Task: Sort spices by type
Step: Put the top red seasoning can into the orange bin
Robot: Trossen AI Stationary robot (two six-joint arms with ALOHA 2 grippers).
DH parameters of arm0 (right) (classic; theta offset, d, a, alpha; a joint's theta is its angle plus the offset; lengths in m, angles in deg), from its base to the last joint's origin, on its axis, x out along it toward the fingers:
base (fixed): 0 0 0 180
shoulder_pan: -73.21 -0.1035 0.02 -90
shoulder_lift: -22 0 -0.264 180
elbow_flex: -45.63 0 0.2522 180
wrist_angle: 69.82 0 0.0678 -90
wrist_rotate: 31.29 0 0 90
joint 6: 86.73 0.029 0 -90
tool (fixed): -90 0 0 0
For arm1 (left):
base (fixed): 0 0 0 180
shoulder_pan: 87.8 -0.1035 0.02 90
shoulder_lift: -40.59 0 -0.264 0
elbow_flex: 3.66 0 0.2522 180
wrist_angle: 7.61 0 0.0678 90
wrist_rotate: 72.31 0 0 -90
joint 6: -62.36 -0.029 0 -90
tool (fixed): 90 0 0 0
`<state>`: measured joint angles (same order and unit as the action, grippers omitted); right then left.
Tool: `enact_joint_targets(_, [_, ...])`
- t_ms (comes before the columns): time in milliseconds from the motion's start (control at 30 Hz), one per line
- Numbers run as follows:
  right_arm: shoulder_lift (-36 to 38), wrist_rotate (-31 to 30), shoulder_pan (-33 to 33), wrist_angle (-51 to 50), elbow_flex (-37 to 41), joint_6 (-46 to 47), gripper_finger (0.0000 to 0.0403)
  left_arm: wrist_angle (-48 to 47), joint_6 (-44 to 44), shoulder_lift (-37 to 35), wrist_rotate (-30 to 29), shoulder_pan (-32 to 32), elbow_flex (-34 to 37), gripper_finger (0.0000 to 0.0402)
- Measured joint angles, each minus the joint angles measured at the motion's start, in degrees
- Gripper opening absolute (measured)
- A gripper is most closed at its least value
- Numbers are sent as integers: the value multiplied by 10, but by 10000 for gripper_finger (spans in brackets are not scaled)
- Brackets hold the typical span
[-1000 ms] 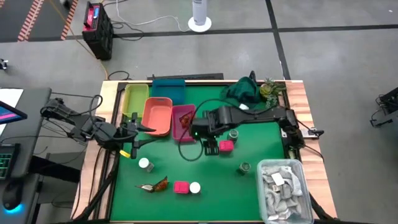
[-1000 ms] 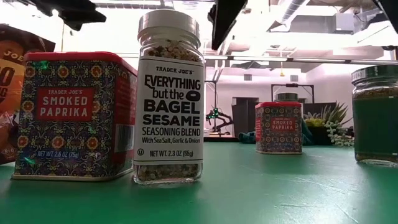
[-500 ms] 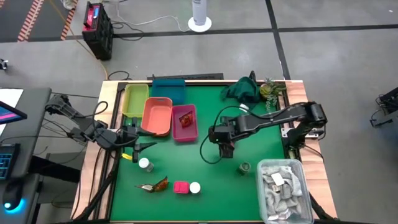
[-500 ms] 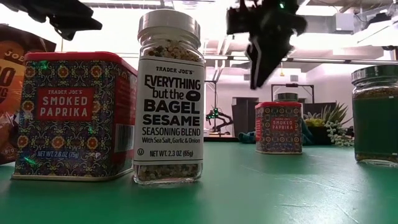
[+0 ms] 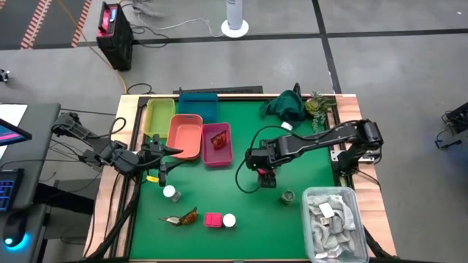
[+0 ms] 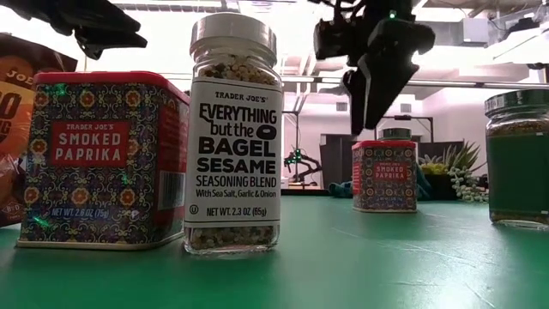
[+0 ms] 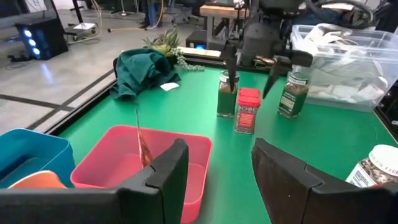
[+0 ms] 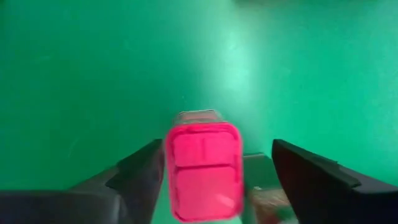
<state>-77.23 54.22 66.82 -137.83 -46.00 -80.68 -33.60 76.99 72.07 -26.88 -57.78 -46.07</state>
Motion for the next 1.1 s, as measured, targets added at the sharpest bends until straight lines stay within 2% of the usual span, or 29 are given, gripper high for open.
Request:
enact_joint_targets(133, [-12,1,0,-8,0,6,390,-2,-3,0,0,0,0,169])
enact_joint_targets(200, [-14,1,0,-12,0,6,395,-4,-3,0,0,0,0,169])
enact_joint_targets(467, [-16,1,0,-3,0,-4,351,-18,-4,0,1,0,0,169])
enact_joint_targets(733, [-76,14,0,-7,0,-14,310,-31,-3,0,2,0,0,169])
enact_joint_targets(867, [-99,15,0,-10,0,-21,271,-34,-3,0,2,0,0,169])
enact_joint_targets(967, [-106,15,0,-11,-5,-31,228,-34,-4,0,2,0,0,169])
enact_joint_targets(1100, [-108,16,2,-11,-29,-44,223,-34,-6,0,2,0,0,169])
